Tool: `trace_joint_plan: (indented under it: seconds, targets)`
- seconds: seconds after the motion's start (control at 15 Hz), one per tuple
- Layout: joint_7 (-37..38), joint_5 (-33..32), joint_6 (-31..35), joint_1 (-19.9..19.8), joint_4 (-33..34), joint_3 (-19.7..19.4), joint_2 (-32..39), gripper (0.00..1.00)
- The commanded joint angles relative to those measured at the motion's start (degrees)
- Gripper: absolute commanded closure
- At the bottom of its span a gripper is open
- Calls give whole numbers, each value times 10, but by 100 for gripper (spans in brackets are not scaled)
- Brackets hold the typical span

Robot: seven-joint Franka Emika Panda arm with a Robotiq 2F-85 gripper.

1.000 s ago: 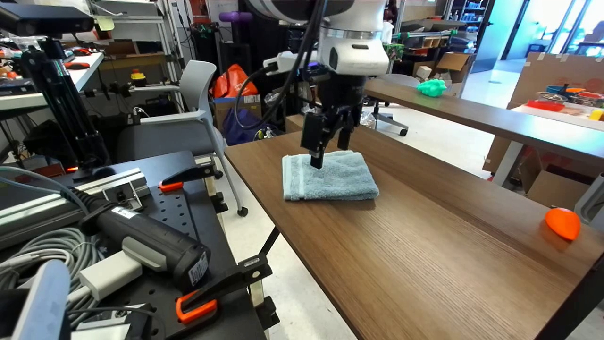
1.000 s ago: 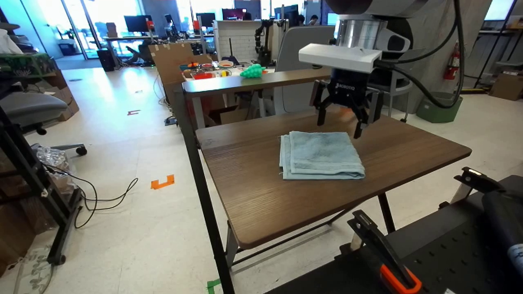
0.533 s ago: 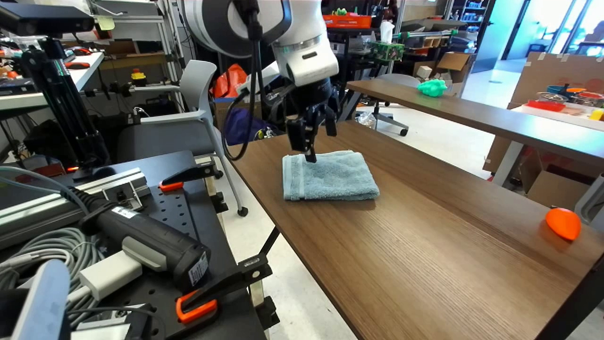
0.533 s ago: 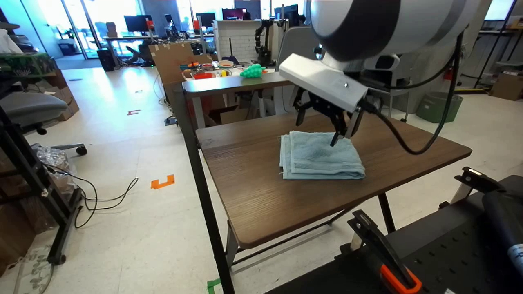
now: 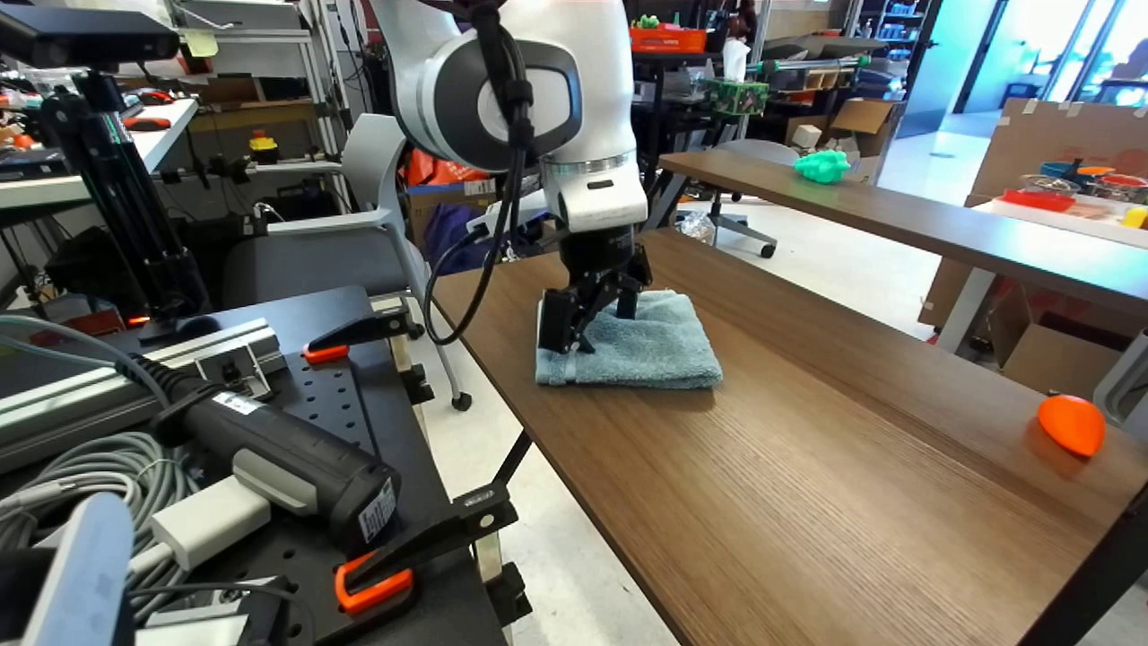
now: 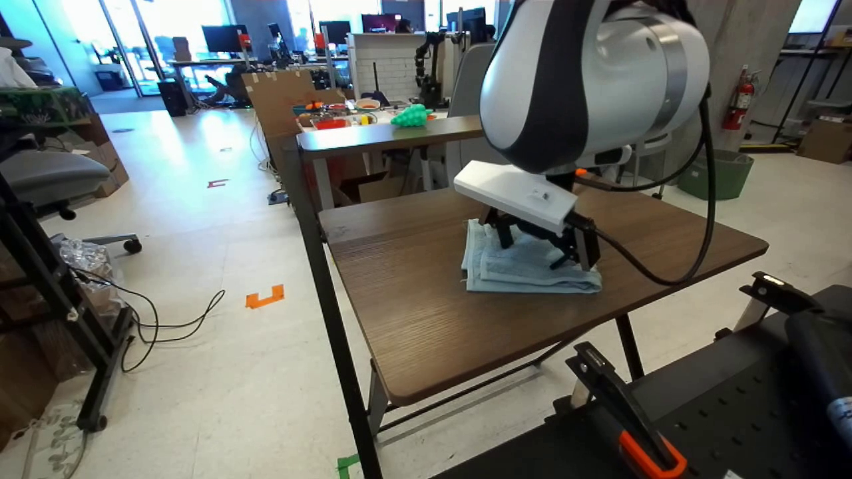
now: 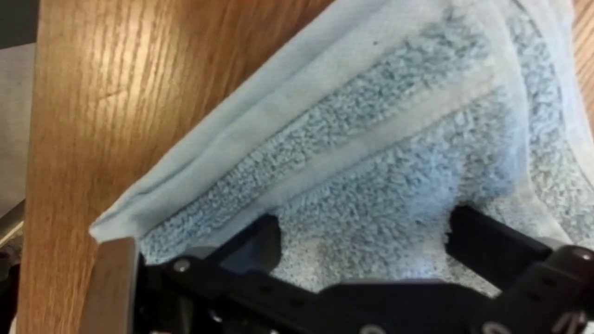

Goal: Use the towel to clean the table

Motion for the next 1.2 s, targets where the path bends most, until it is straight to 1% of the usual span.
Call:
trace_joint_plan:
  seconds: [0.0, 0.07, 0.13, 0.2, 0.4, 0.47, 0.53, 0.6, 0.67, 0.87, 1.0, 1.13]
  targets:
    - [16, -2, -109, -34, 66, 16, 33, 0]
    - [8, -3, -153, -52, 80, 30, 34, 0]
    - [20, -18, -94, -31, 42, 17, 7, 0]
    - [20, -21, -105, -38, 50, 21, 9, 0]
    - [20, -22, -104, -39, 50, 21, 8, 0]
    - [26, -16, -83, -40, 51, 19, 11, 0]
    - [38, -1, -55, -50, 66, 22, 23, 0]
    - [47, 5, -49, -57, 77, 24, 29, 0]
    - [62, 14, -53, -69, 102, 24, 40, 0]
    - [101, 24, -106, -98, 166, 27, 61, 0]
    - [114, 25, -137, -120, 198, 41, 69, 0]
    - [104, 20, -164, -142, 217, 59, 76, 0]
